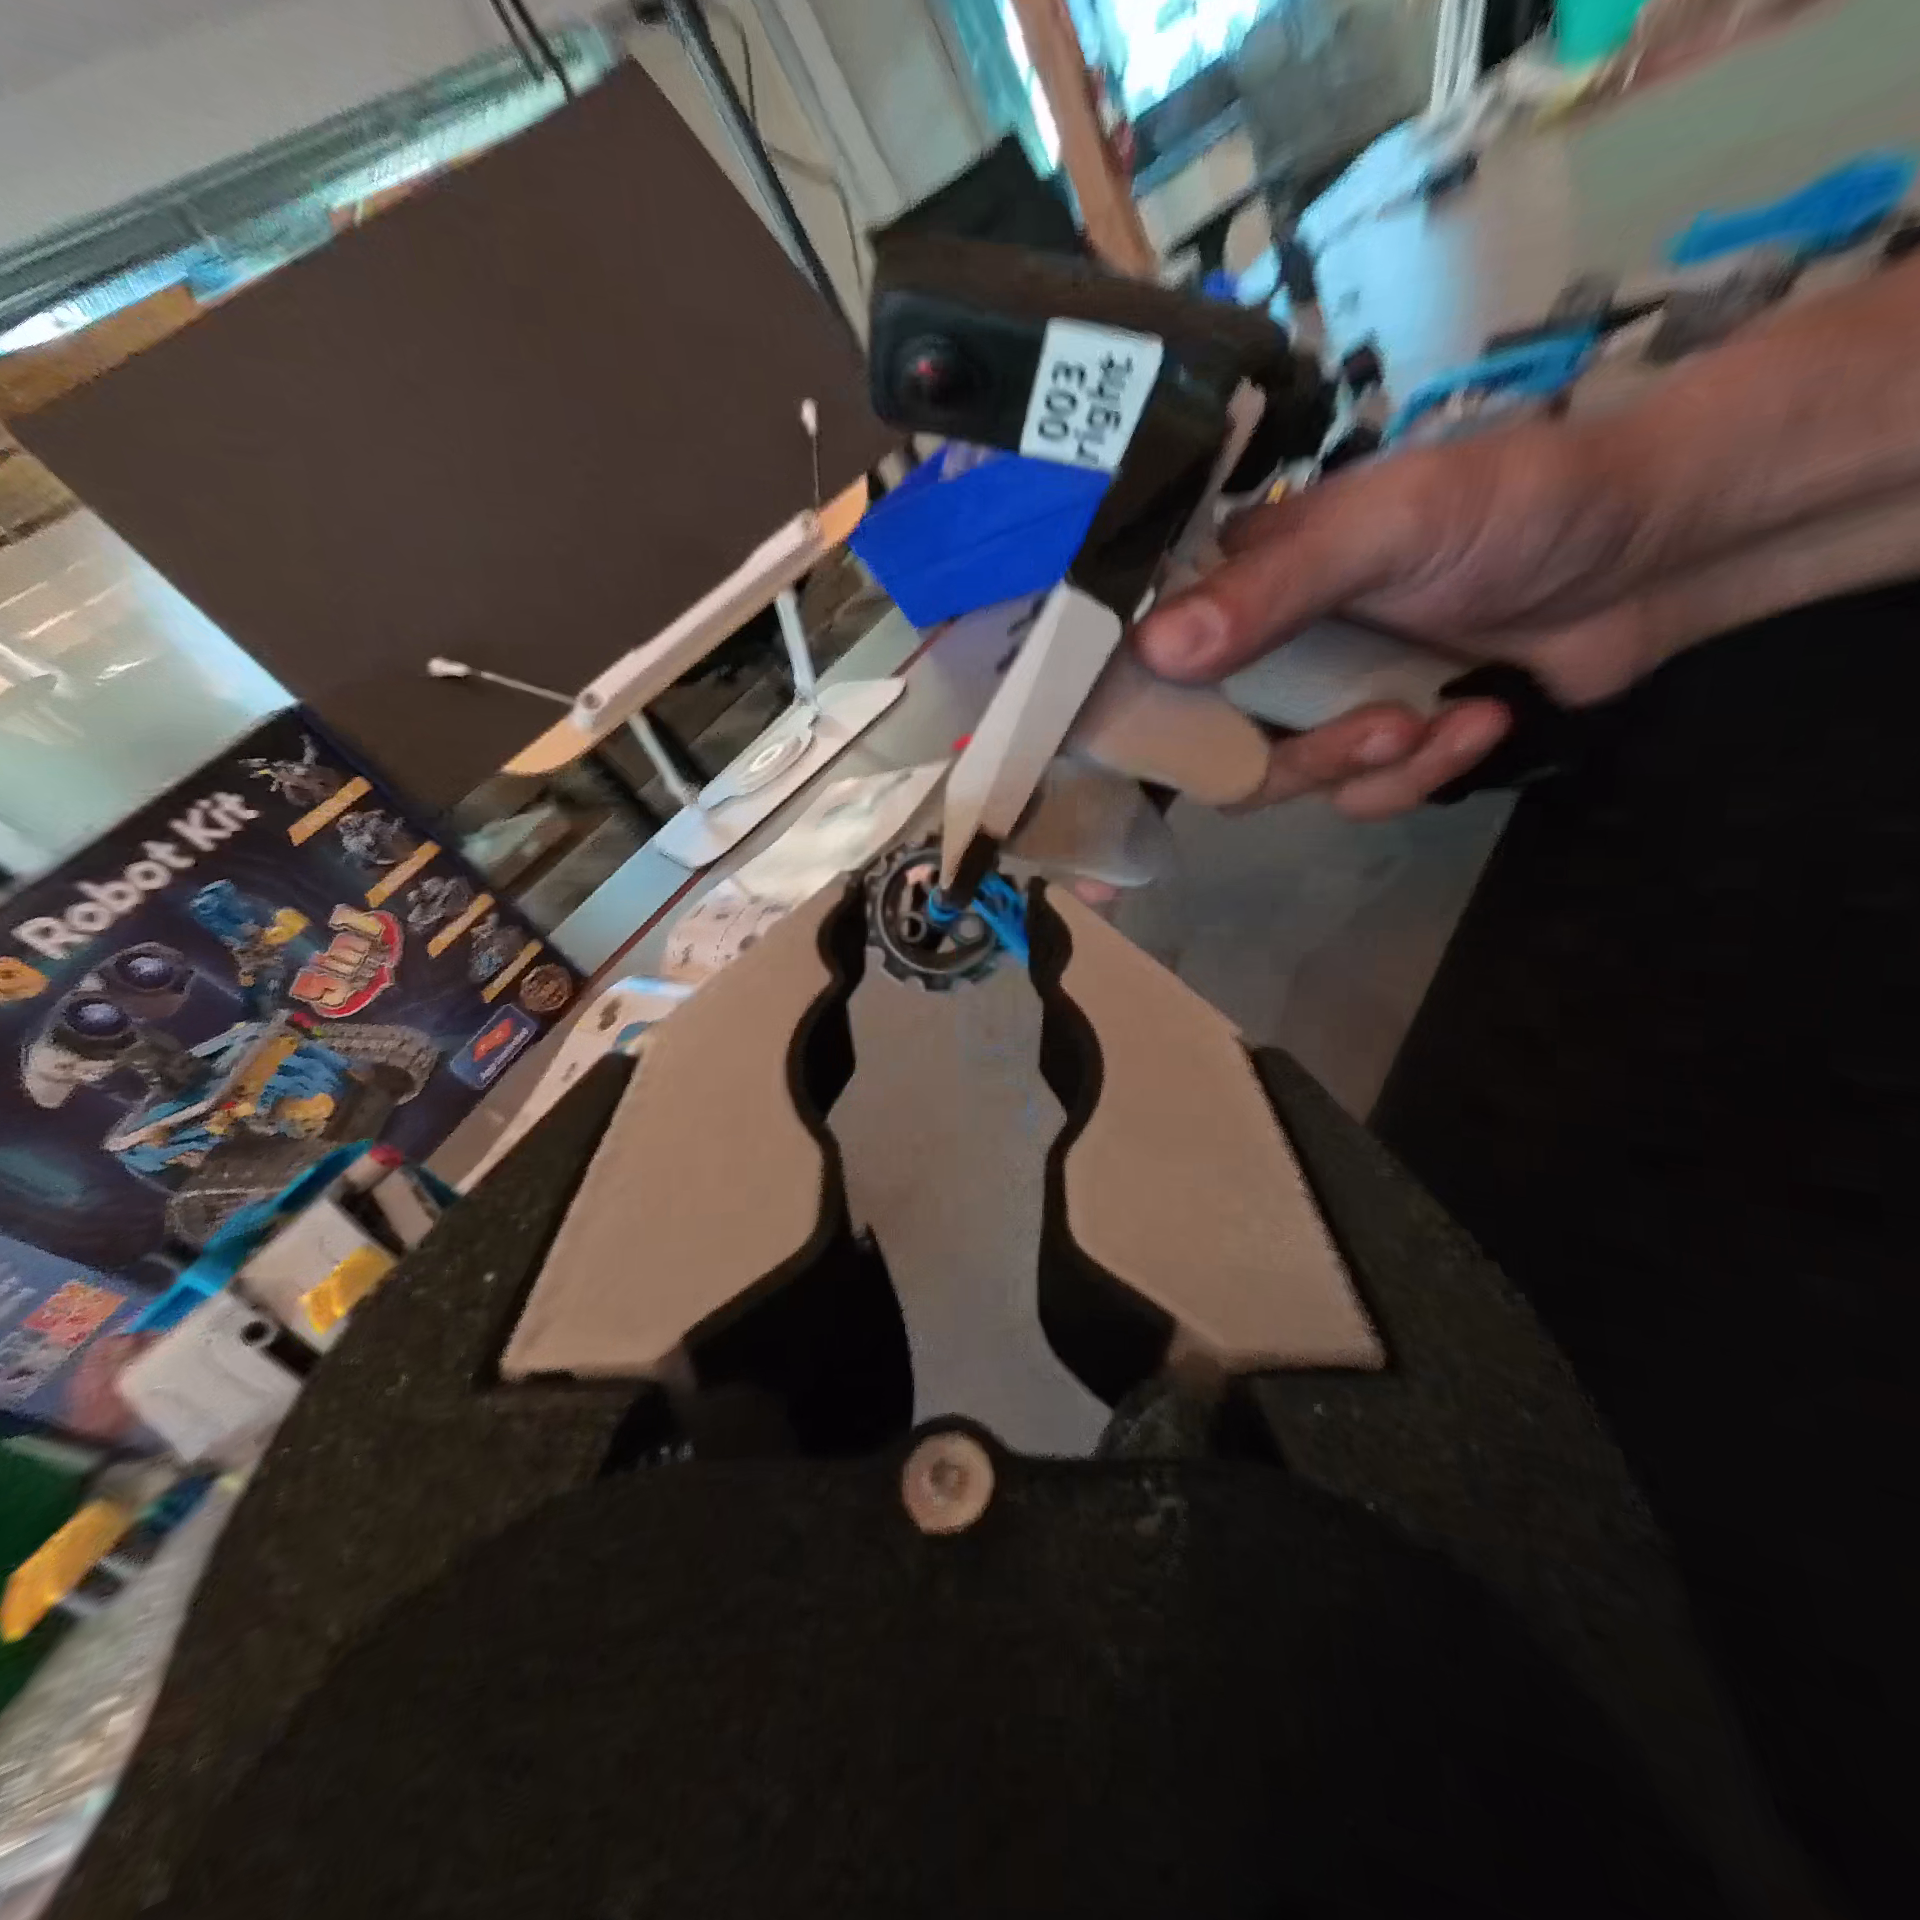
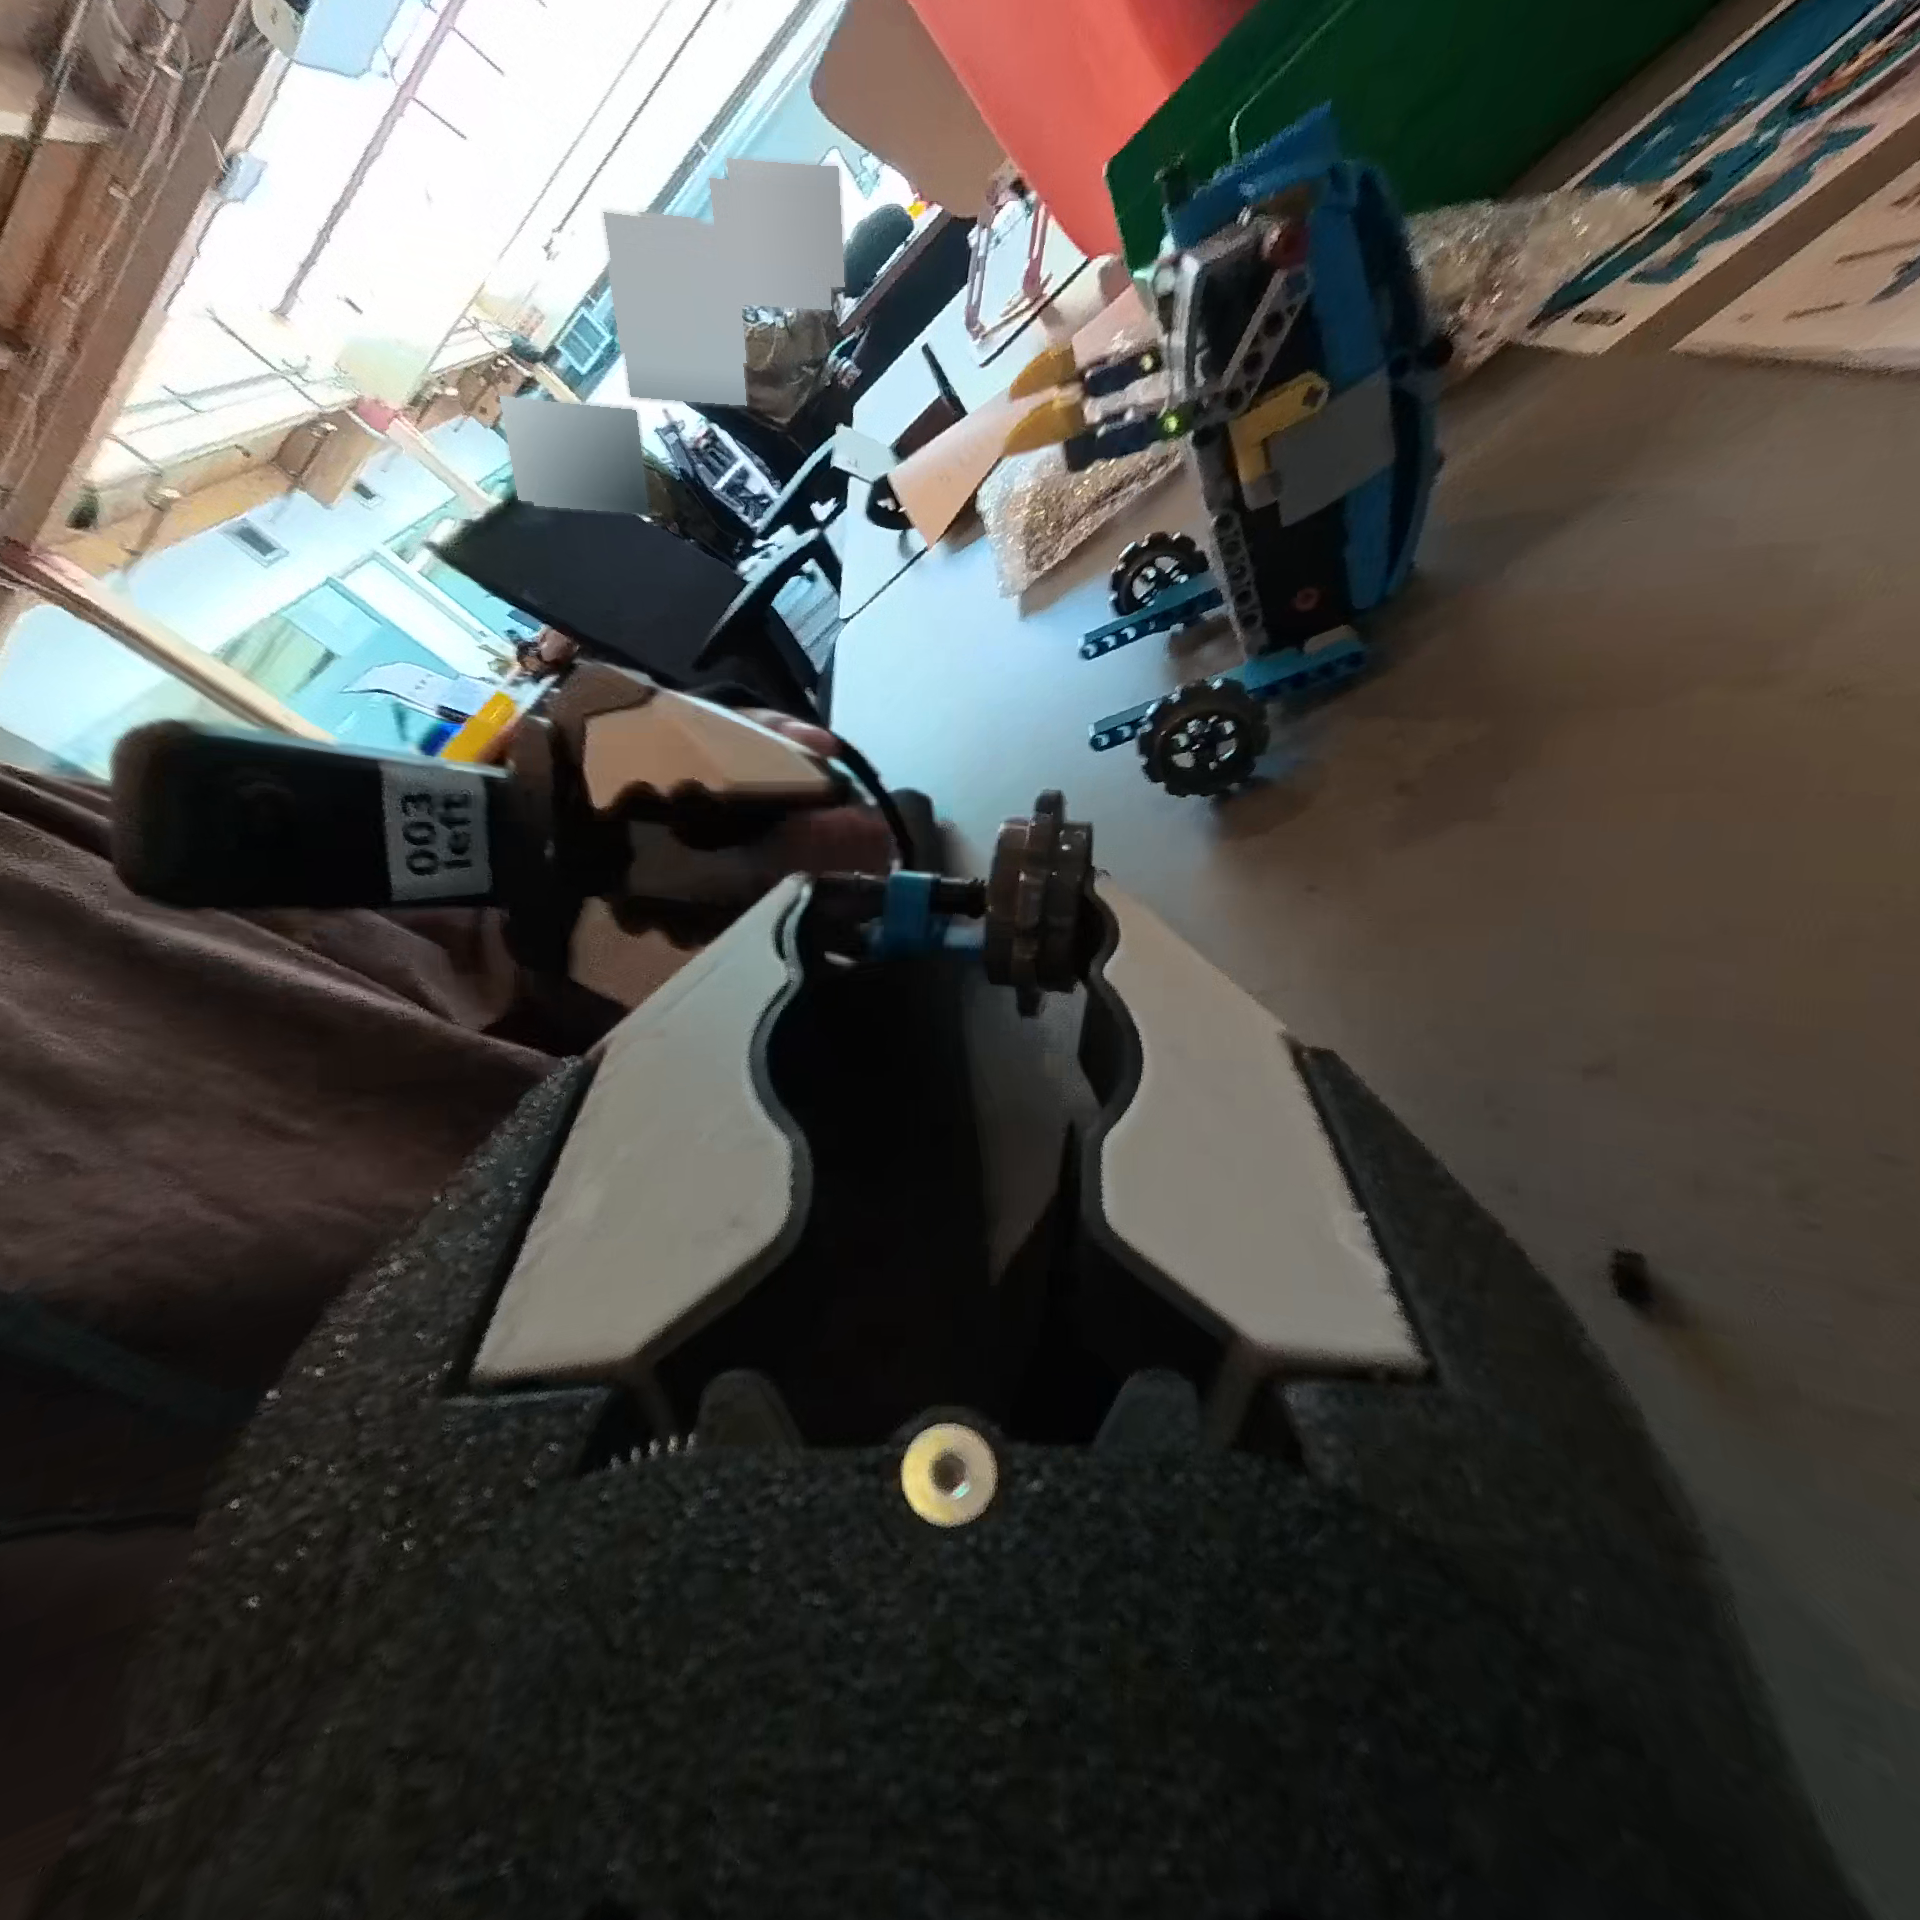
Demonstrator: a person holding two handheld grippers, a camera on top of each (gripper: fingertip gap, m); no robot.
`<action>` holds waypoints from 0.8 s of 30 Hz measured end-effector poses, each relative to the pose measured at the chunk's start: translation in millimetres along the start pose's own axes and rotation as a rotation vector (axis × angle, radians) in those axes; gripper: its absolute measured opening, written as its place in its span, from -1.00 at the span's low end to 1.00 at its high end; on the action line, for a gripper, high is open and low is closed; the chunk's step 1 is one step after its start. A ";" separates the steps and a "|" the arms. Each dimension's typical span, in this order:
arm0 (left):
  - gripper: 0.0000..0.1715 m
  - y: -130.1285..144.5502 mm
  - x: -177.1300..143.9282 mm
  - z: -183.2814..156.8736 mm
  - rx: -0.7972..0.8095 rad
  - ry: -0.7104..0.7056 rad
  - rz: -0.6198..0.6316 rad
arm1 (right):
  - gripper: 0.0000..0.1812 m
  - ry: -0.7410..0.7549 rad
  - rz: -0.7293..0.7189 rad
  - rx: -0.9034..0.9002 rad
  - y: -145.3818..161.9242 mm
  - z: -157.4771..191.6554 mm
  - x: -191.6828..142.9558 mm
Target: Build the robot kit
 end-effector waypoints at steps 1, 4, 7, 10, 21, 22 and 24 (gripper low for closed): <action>-0.65 -5.0 -4.6 3.2 -0.063 0.014 -0.032 | -0.47 0.028 -0.001 -0.046 -2.3 -0.3 -3.8; -0.59 -10.6 -7.4 20.1 -0.390 0.092 -0.066 | -0.47 0.106 0.013 -0.222 -10.2 6.2 -13.0; -0.38 -2.4 2.4 19.9 -0.672 0.295 0.002 | -0.47 0.073 -0.013 -0.291 -16.1 19.1 -15.9; -0.40 -0.5 6.4 12.9 -0.675 0.379 0.033 | -0.47 0.023 -0.053 -0.273 -19.6 25.9 -14.8; -0.80 0.8 10.4 -3.9 -0.692 0.533 0.092 | -0.47 -0.072 -0.054 -0.243 -14.3 33.8 -3.2; -0.80 1.1 11.0 -4.7 -0.684 0.530 0.098 | -0.47 -0.061 -0.052 -0.249 -13.9 32.8 -3.1; -0.81 2.6 12.5 -4.2 -0.681 0.512 0.107 | -0.46 -0.021 -0.051 -0.267 -14.4 29.8 -2.8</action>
Point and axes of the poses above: each gripper's, where its closed fingertips meet, x out along the fingers, y out of its underside, z = x × y across the jaws, the point moved 3 cm from there along -x, back along the fingers, and after that the axes turned 10 degrees about -y, right-handed, at the moved point
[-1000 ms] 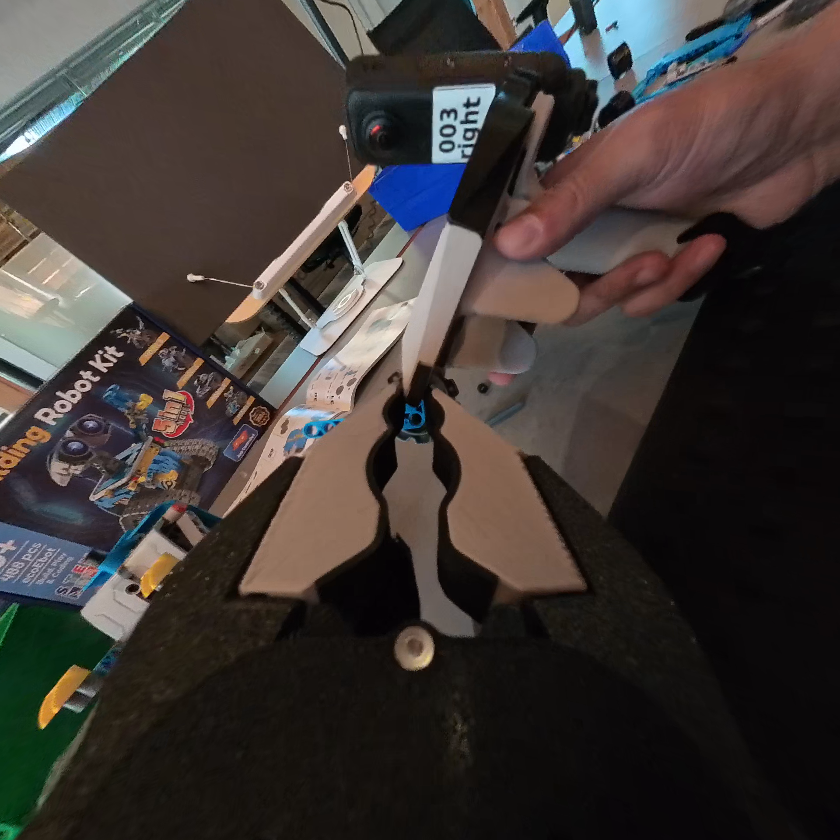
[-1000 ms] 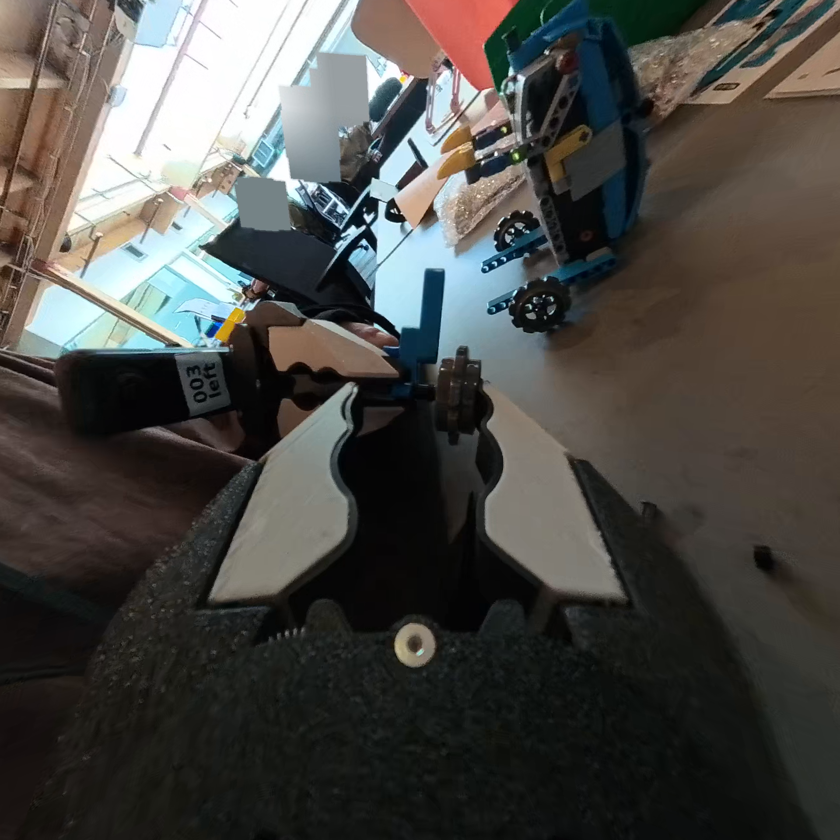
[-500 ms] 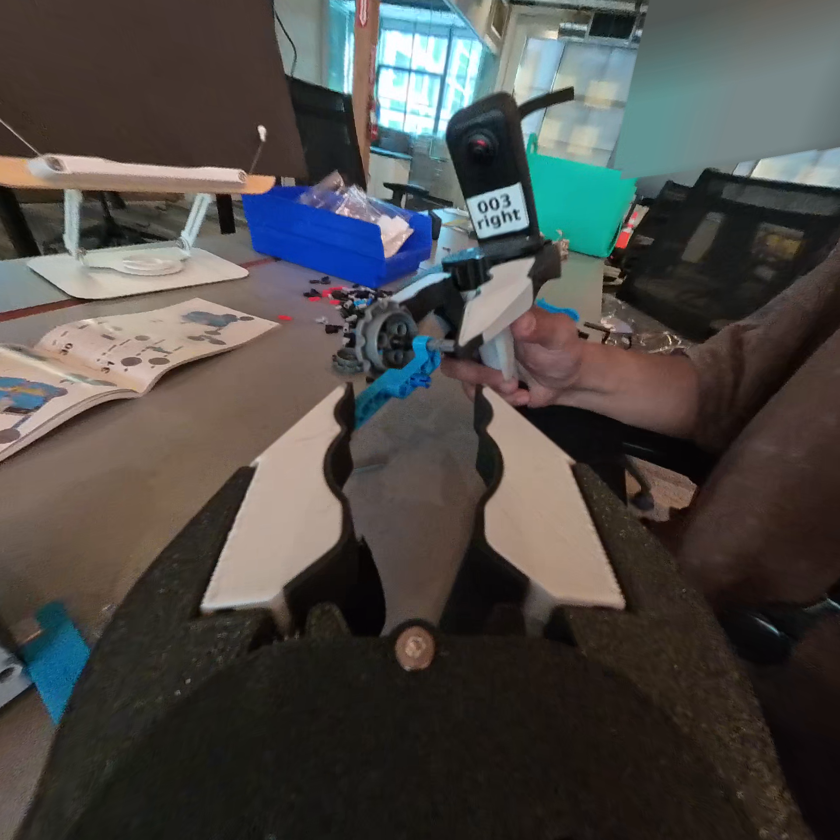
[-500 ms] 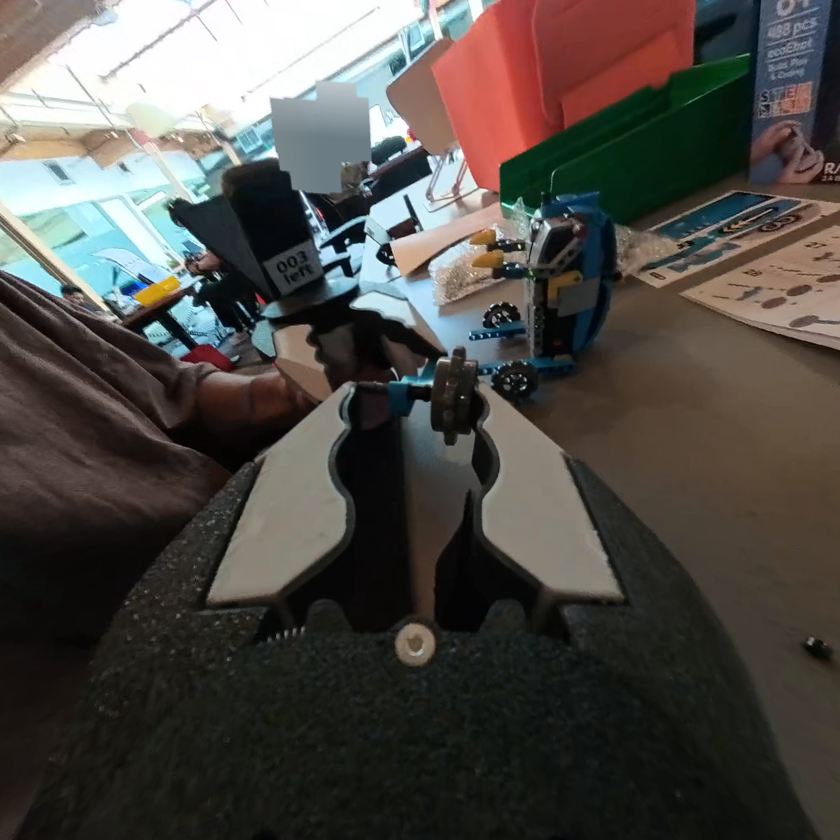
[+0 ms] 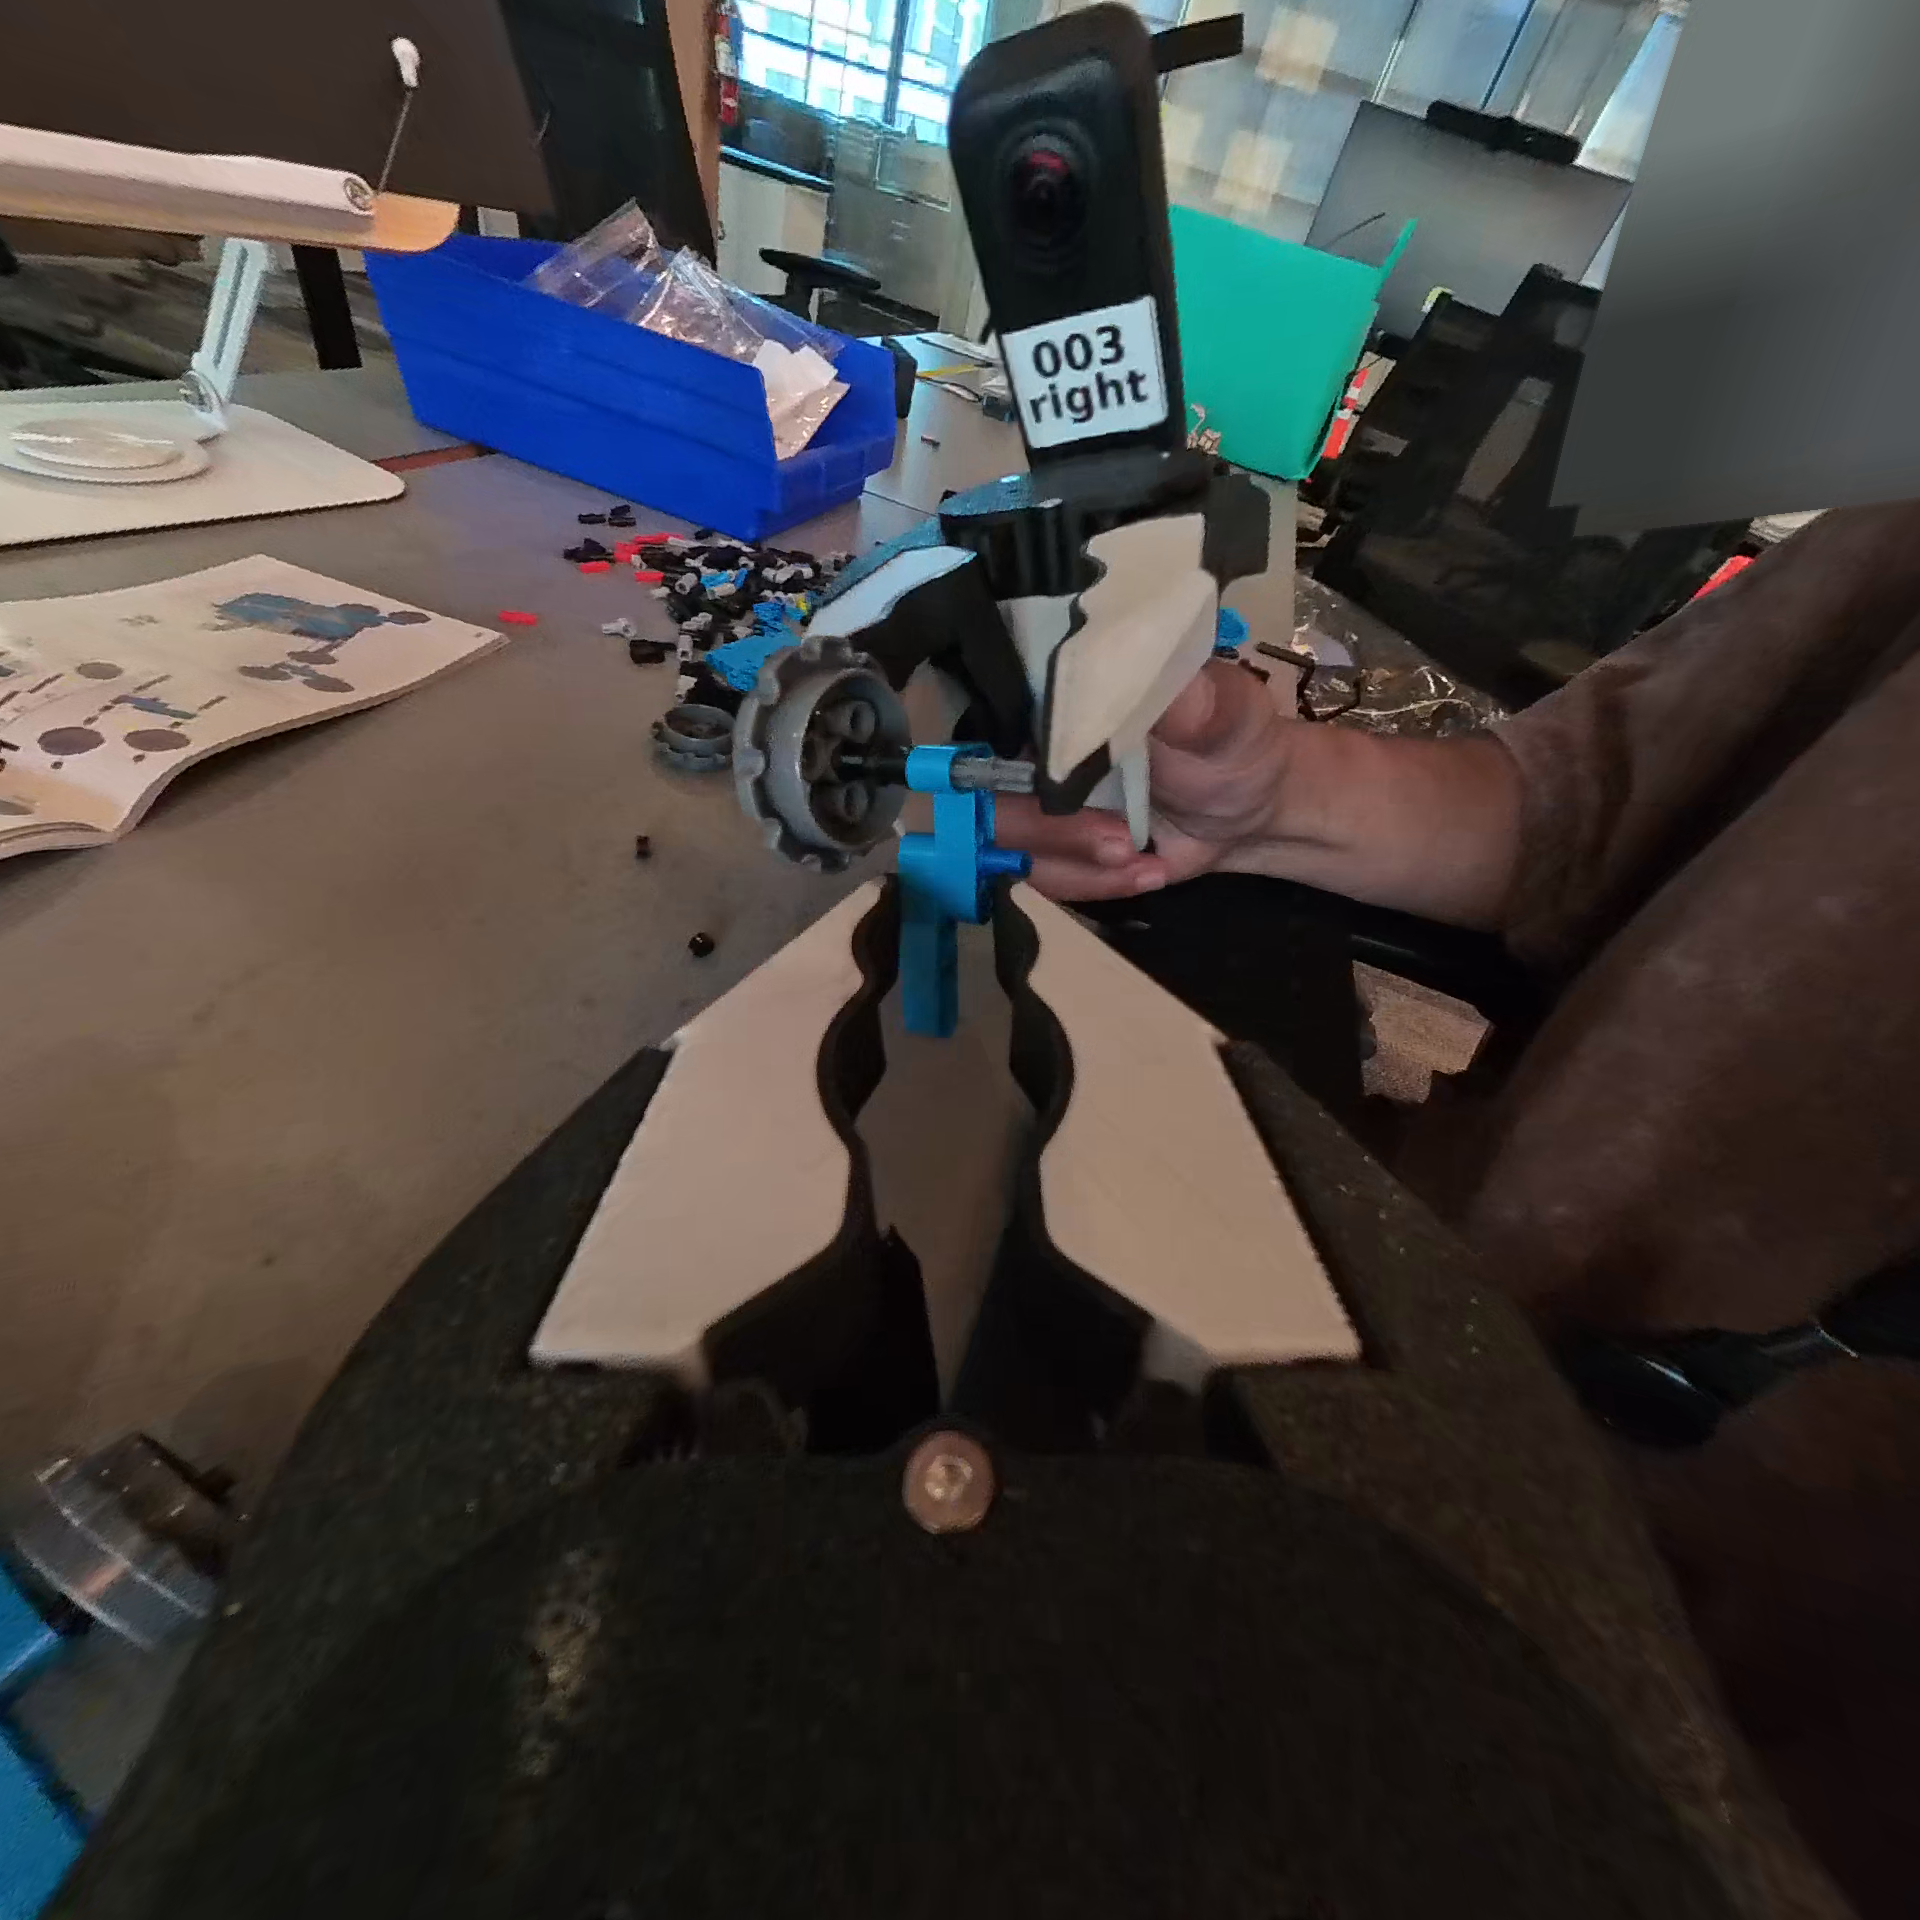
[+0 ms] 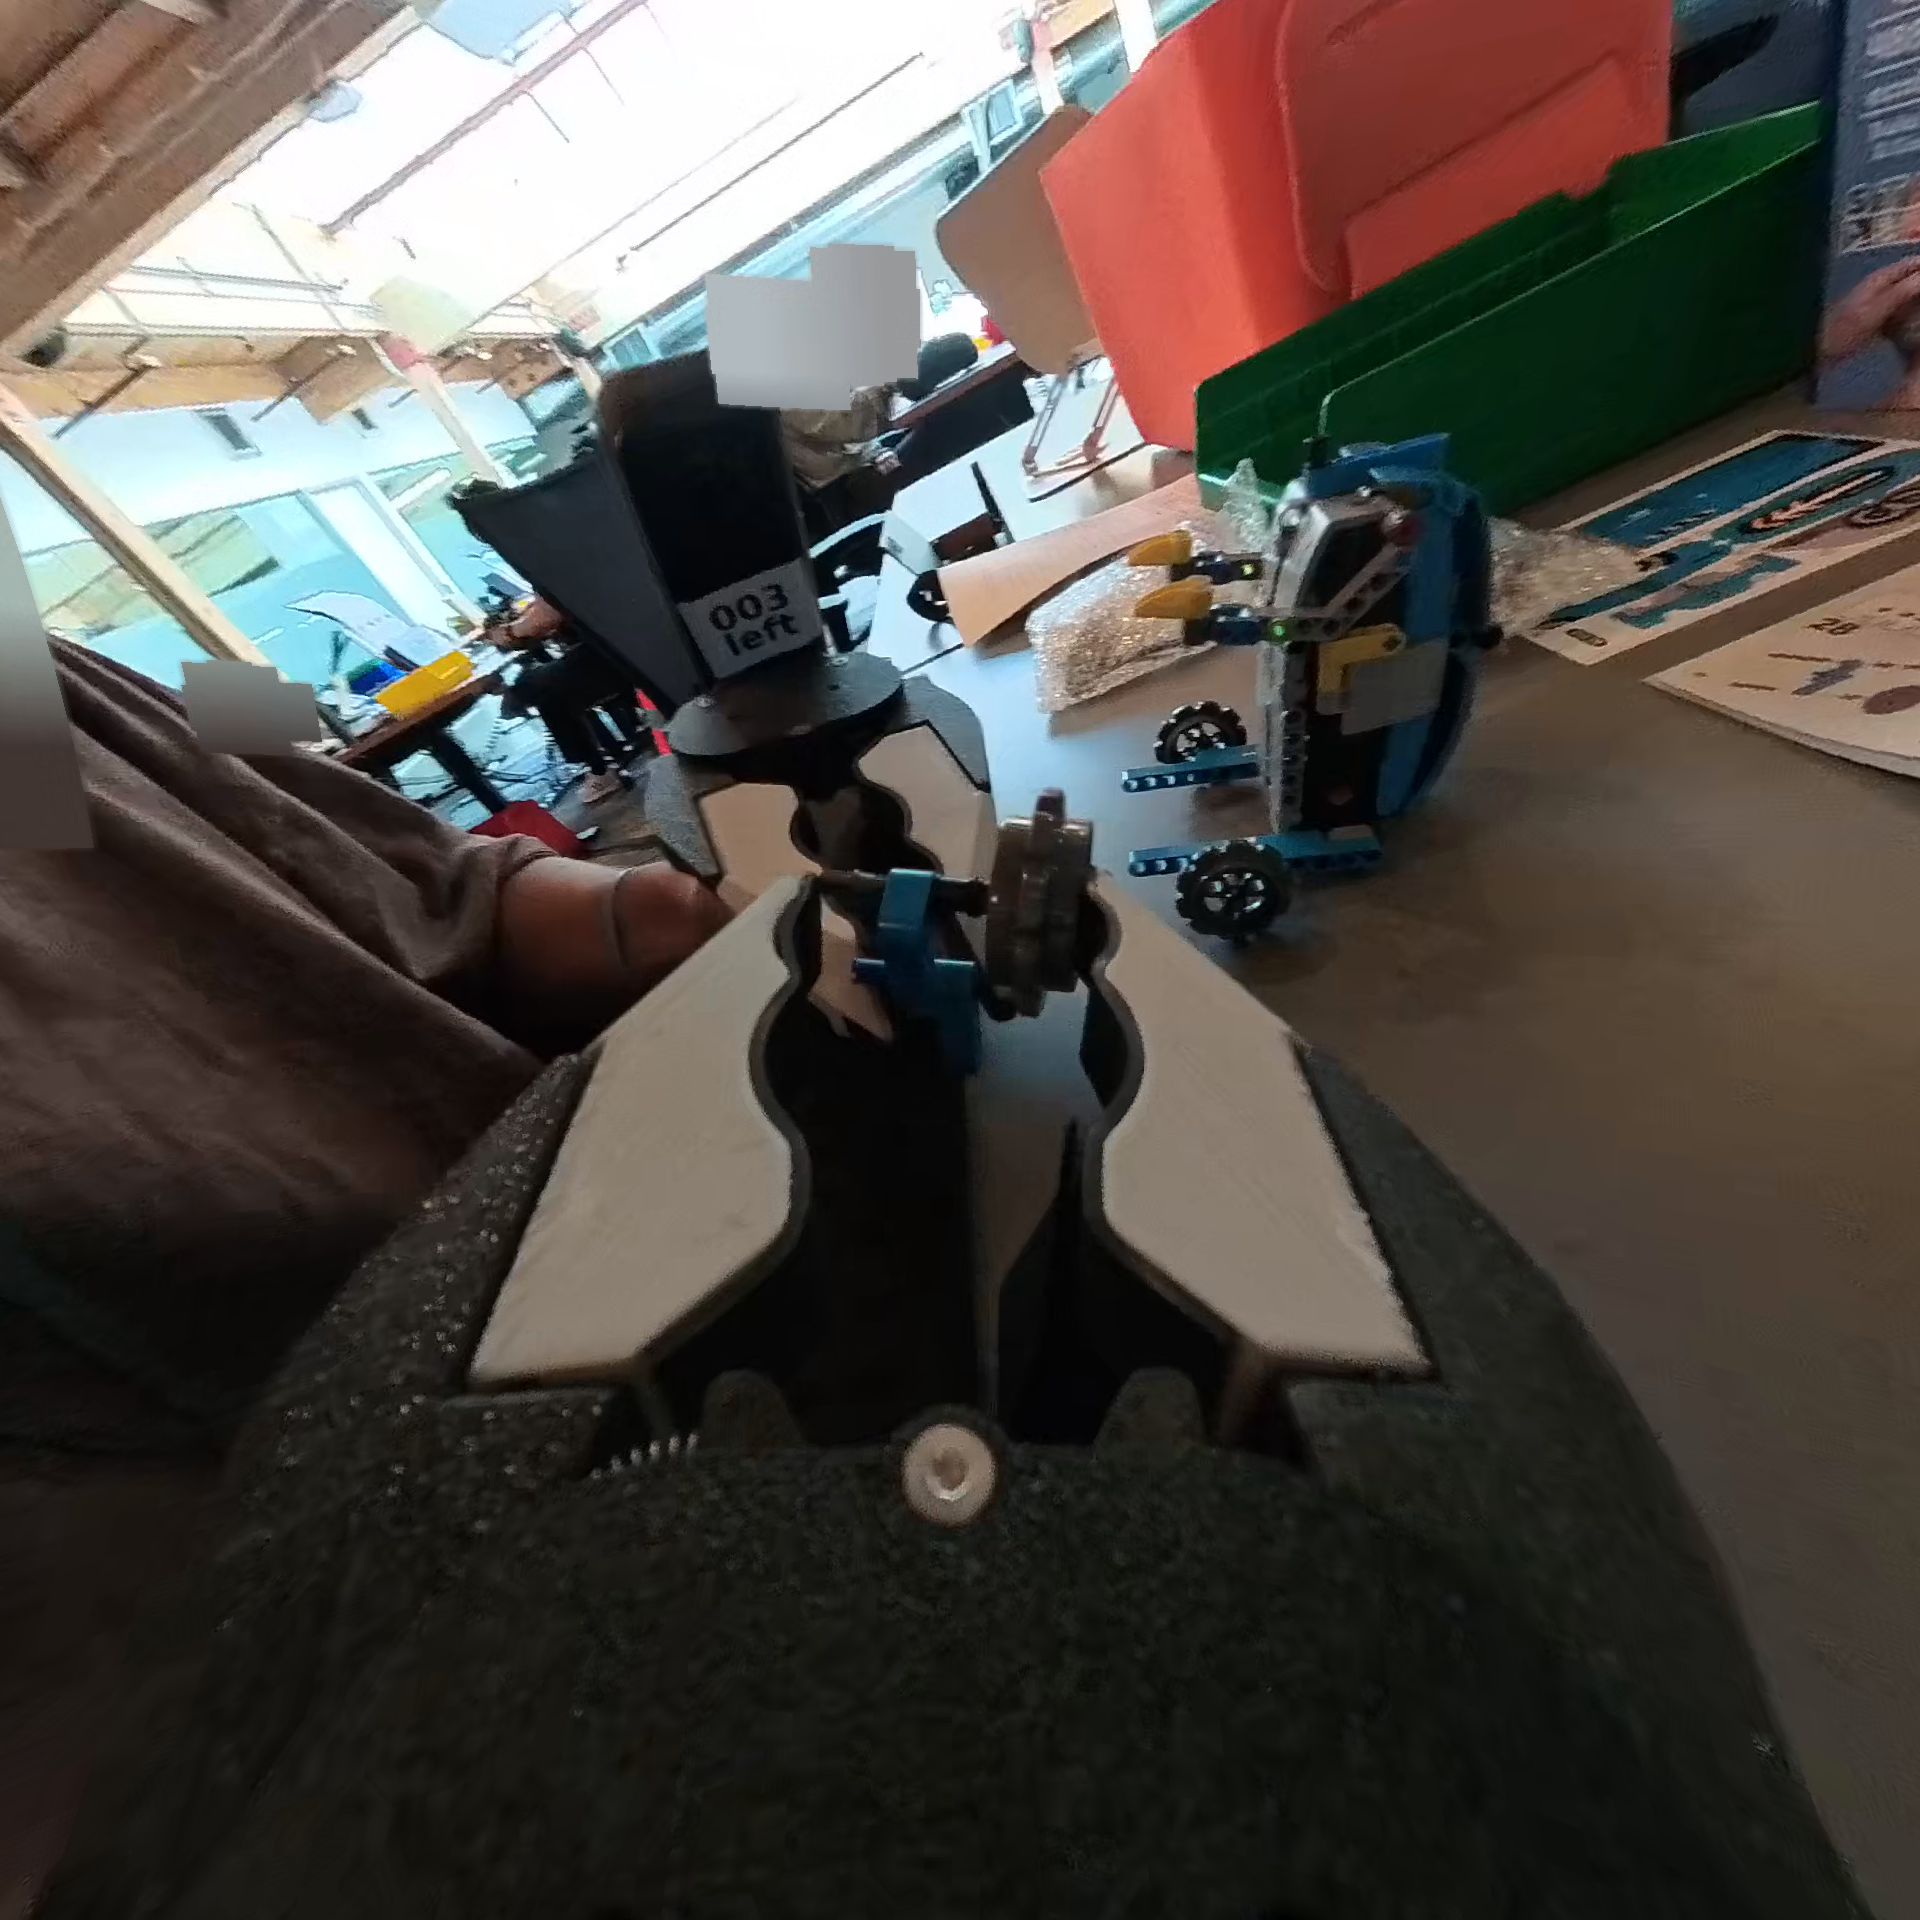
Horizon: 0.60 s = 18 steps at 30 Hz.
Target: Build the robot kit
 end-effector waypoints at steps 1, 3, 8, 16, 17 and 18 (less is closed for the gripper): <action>-0.81 0.2 0.3 0.1 0.003 -0.005 0.001 | -0.46 0.007 -0.002 -0.004 0.2 -0.7 0.3; -0.81 1.1 1.3 0.2 0.020 -0.026 0.007 | -0.45 0.011 0.011 -0.008 3.2 -1.8 1.9; -0.81 2.6 2.5 -2.1 0.069 -0.058 0.013 | -0.46 0.023 0.018 -0.005 6.1 -2.5 5.6; -0.81 1.0 -0.6 -5.7 0.107 -0.065 -0.015 | -0.60 0.004 0.021 -0.027 6.1 0.4 6.2; -0.81 1.4 -0.6 -5.3 0.103 -0.064 -0.013 | -0.60 -0.002 0.022 -0.007 6.9 -0.8 6.4; -0.81 1.5 -0.3 -5.2 0.100 -0.062 -0.012 | -0.60 -0.017 0.013 0.026 7.3 -2.0 5.7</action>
Point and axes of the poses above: each gripper's, where its closed fingertips meet, x out along the fingers, y out of its underside, z = x × y across the jaws, the point moved 3 cm from there along -x, back along the fingers, and after that the axes turned 10 degrees about -y, right-handed, at the moved point
